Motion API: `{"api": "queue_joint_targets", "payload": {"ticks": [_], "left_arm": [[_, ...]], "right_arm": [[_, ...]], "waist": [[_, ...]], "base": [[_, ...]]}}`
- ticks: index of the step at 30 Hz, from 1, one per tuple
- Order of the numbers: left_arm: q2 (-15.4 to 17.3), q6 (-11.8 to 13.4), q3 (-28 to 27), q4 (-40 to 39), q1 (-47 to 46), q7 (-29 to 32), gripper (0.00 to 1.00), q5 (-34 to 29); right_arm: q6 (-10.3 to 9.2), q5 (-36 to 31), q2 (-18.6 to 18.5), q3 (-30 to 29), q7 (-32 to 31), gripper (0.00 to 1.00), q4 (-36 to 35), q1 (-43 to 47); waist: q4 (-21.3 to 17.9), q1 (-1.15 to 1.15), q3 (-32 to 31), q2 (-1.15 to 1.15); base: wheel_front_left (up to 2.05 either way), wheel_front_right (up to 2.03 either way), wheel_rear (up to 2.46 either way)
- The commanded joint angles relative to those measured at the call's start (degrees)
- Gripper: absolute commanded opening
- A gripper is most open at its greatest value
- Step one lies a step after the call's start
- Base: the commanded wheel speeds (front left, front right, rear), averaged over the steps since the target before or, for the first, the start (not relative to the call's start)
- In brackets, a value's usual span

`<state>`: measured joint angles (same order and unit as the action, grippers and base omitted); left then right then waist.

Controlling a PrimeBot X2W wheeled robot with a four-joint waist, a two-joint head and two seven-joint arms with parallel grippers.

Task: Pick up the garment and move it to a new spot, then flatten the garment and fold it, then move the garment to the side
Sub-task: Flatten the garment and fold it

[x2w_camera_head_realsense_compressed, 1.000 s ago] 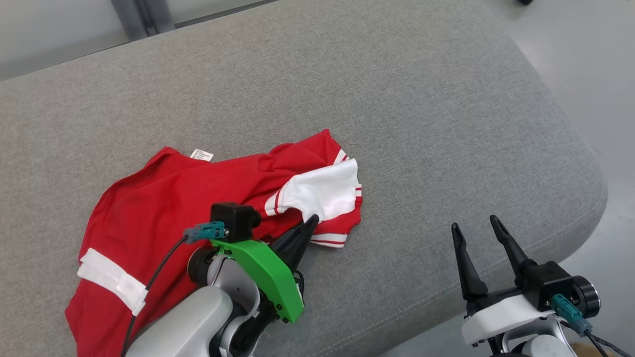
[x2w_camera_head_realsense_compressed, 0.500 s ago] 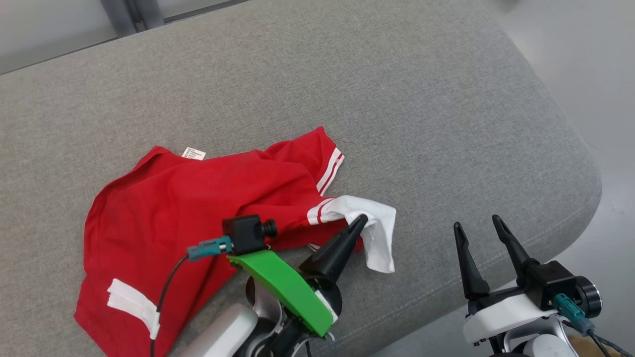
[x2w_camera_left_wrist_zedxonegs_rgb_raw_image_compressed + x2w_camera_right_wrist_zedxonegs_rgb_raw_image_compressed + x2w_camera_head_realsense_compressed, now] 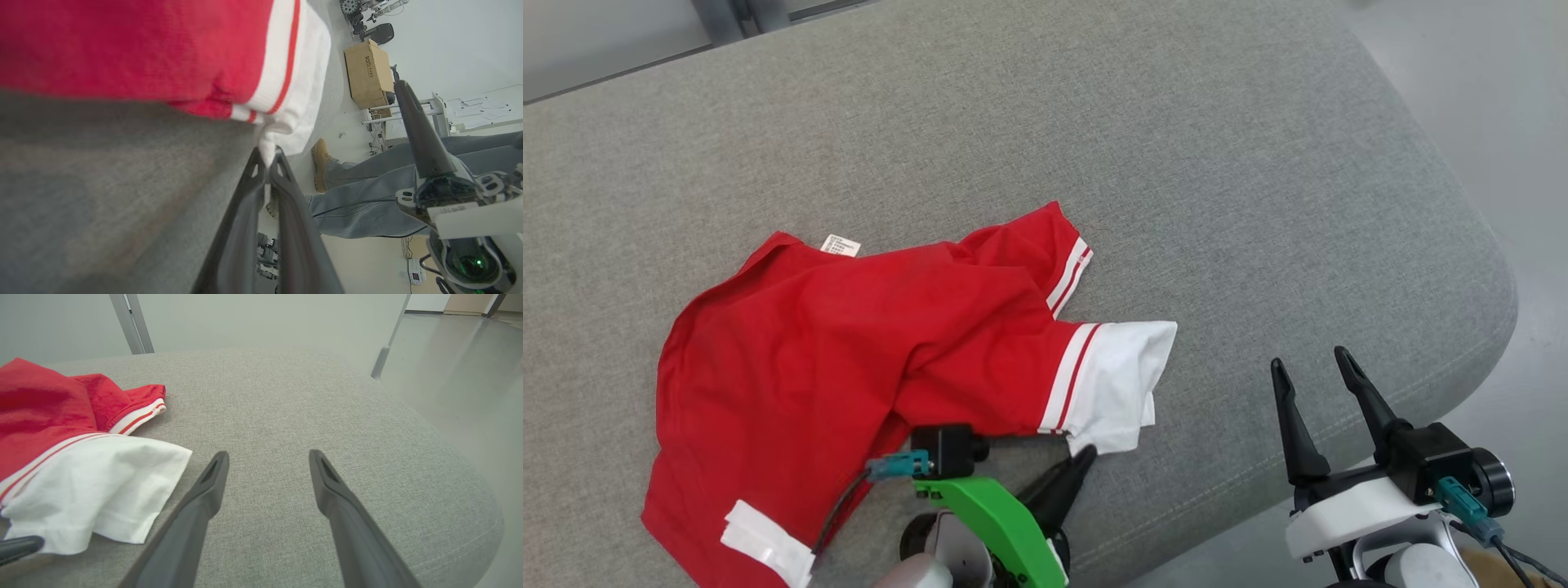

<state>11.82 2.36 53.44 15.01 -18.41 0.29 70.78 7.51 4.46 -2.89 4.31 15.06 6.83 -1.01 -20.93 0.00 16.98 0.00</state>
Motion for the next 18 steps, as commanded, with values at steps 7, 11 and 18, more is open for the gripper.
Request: {"api": "queue_joint_targets", "payload": {"ticks": [7, 11, 18], "left_arm": [[3.8, 2.0, -1.8, -1.3, -0.4, -4.5, 1.0, -3.7], [5.5, 3.2, -0.3, -5.4, 0.0, -7.7, 1.0, -8.9], [9.0, 5.9, -1.1, -12.5, 2.6, -13.4, 1.0, -15.0]], "right_arm": [[-0.04, -0.7, 0.0, -0.7, 0.2, 1.0, -0.1, 0.5], [-0.03, -2.5, 0.0, -1.9, 0.2, 1.0, -1.0, 1.5], [-0.04, -4.3, -2.0, -3.5, 0.2, 1.0, -3.0, 2.7]], "waist": [[1.6, 0.0, -1.1, 0.0], [4.3, 0.0, -2.8, 0.0], [9.1, 0.0, -6.9, 0.0]], "base": [[0.0, 0.0, 0.0], [0.0, 0.0, 0.0], [0.0, 0.0, 0.0]]}}
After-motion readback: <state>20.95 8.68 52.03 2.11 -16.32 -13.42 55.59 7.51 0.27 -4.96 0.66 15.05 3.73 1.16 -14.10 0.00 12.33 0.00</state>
